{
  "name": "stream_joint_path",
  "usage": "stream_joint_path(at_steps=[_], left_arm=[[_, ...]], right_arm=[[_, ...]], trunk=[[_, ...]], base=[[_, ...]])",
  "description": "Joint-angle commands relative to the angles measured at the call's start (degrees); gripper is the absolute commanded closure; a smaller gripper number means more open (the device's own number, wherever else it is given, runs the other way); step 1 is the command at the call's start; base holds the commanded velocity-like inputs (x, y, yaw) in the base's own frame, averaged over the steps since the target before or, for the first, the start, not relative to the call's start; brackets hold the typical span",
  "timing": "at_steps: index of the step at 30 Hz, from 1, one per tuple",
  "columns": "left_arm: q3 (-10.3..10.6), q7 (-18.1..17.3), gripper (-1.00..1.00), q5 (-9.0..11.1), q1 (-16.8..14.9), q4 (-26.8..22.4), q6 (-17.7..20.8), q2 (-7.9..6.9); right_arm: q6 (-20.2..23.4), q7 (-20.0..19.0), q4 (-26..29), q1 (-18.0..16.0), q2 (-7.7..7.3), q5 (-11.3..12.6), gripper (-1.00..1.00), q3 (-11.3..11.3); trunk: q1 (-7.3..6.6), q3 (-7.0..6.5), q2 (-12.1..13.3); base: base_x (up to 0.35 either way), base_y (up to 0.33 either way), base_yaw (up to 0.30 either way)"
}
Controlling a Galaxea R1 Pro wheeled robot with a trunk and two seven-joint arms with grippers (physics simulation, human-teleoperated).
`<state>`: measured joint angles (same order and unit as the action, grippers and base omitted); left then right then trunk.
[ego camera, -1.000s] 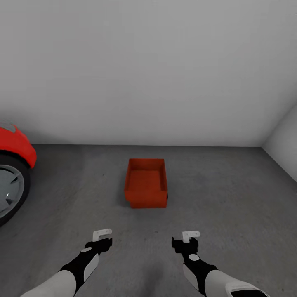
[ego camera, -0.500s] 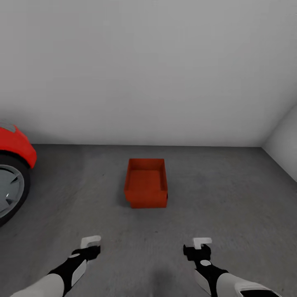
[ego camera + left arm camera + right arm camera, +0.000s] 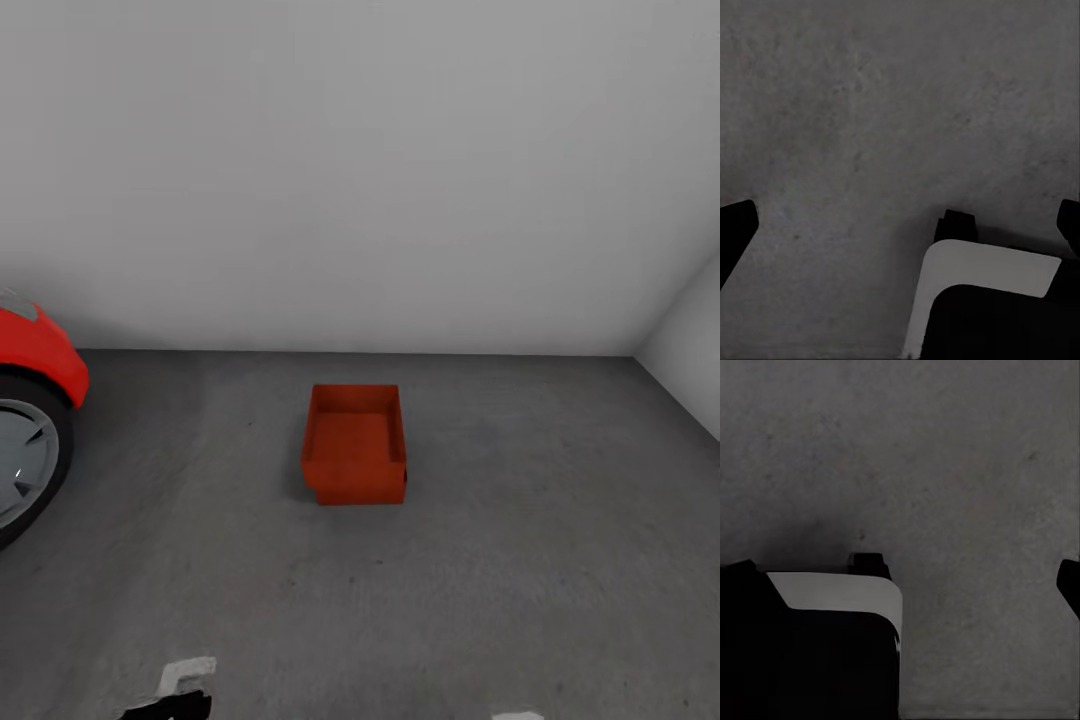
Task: Move the two storage containers from the living room to the garage. In the garage, place one container on the floor and stack the other container on top of it (either order is fine).
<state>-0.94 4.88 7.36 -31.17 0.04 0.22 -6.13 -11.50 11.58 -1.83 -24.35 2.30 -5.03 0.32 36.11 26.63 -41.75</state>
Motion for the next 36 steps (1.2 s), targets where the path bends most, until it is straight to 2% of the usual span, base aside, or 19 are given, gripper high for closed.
stream_joint_path(at_steps=[1, 4, 9, 14, 17, 19, 23, 25, 32, 36], left_arm=[[0.0, 0.0, -1.00, 0.5, 0.7, 0.0, 0.0, 0.06], [0.0, 0.0, -1.00, 0.5, 4.1, 0.0, -0.1, 0.24], [-0.1, 0.0, -1.00, 0.5, 7.8, 0.0, -0.7, 0.33], [-0.1, 0.0, -1.00, 0.6, 9.5, 0.0, -0.8, 0.40], [-0.1, 0.0, -1.00, 0.5, 10.5, 0.0, -0.8, 0.51], [-0.1, 0.0, -1.00, 0.5, 11.0, 0.0, -0.8, 0.55], [-0.1, 0.0, -1.00, 0.5, 12.4, 0.1, -0.6, 0.62], [-0.1, 0.0, -1.00, 0.6, 13.3, 0.1, -0.3, 0.73], [-0.1, 0.0, -1.00, 0.8, 14.0, 0.1, -0.1, 0.74], [-0.2, 0.0, -1.00, 1.7, 14.0, 0.0, -0.1, 0.70]], right_arm=[[-0.1, 0.3, -0.2, 0.3, 0.03, -0.5, -1.00, 0.0], [0.7, 0.2, -0.2, 2.5, 0.07, -0.5, -1.00, 0.0], [1.2, 0.2, -0.2, 6.5, 0.14, -0.5, -1.00, 0.0], [0.9, 0.2, -0.2, 9.5, 0.15, -0.6, -1.00, 0.0], [1.0, -0.2, -0.2, 9.9, 0.15, -0.7, -1.00, 0.0], [1.0, -1.1, -0.2, 10.0, 0.14, -0.7, -1.00, 0.0], [1.2, -5.4, -0.2, 10.3, 0.15, -0.5, -1.00, 0.0], [1.2, -7.0, -0.2, 11.7, 0.15, -0.5, -1.00, 0.0], [1.2, -7.2, -0.2, 13.2, 0.16, -0.4, -1.00, 0.0], [1.2, -7.5, -0.2, 13.3, 0.08, -0.5, -1.00, 0.0]], trunk=[[0.01, 0.04, 0.0], [0.01, 0.04, 0.0], [0.01, 0.04, 0.0], [0.01, 0.04, 0.0], [0.01, 0.04, 0.0], [0.01, 0.04, 0.0], [0.01, 0.04, 0.0], [0.01, 0.04, 0.0], [0.01, 0.04, 0.0], [0.01, 0.04, 0.0]], base=[[0.000, 0.000, 0.000], [0.000, 0.000, 0.000], [0.000, 0.000, 0.000], [0.000, 0.000, 0.000], [0.000, 0.000, 0.000], [0.000, 0.000, 0.000], [0.000, 0.000, 0.000], [0.000, 0.000, 0.000], [0.000, 0.000, 0.000], [0.000, 0.000, 0.000]])
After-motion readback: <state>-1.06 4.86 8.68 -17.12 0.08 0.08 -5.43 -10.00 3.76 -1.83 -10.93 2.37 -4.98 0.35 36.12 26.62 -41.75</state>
